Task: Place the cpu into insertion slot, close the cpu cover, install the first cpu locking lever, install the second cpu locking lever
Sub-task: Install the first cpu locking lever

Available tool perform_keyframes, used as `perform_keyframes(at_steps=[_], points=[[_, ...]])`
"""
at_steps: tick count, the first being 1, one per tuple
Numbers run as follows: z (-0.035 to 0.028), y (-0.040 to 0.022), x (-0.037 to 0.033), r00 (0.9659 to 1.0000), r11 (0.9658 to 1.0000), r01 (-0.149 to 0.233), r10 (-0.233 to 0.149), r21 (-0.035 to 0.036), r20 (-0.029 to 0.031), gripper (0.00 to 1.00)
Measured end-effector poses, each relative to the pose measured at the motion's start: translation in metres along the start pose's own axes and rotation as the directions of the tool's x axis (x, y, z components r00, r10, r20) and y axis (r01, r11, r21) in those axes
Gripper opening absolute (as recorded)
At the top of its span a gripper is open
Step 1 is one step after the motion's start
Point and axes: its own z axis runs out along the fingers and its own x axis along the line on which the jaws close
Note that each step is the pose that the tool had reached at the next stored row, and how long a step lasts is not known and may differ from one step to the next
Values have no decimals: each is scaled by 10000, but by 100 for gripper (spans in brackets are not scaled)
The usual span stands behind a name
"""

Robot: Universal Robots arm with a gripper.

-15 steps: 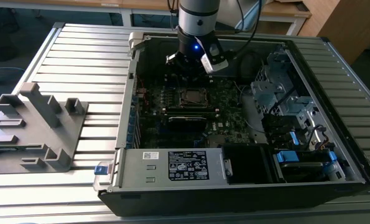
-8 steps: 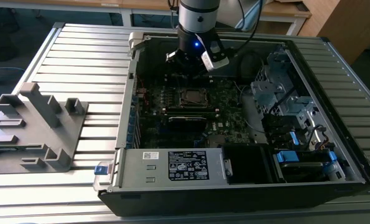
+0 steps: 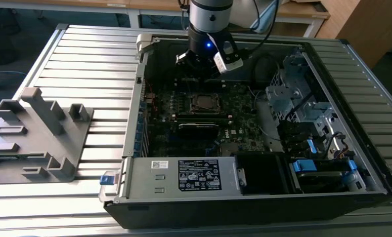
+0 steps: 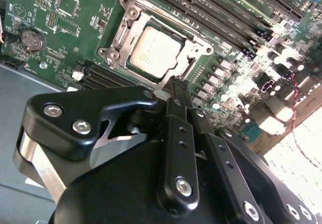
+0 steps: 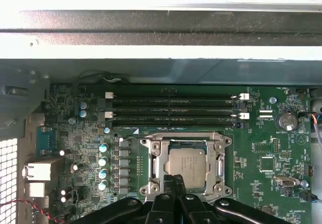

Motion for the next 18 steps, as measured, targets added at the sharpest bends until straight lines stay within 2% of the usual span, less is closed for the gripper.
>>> perform_keyframes(at_steps=[4,11,18], points=[[1,0,20,10000,10000,1,-1,-14,1,11],[2,-1,125,10000,10000,0,0,-14,1,11],[1,-1,129,10000,10000,1,-1,-13,1,11]])
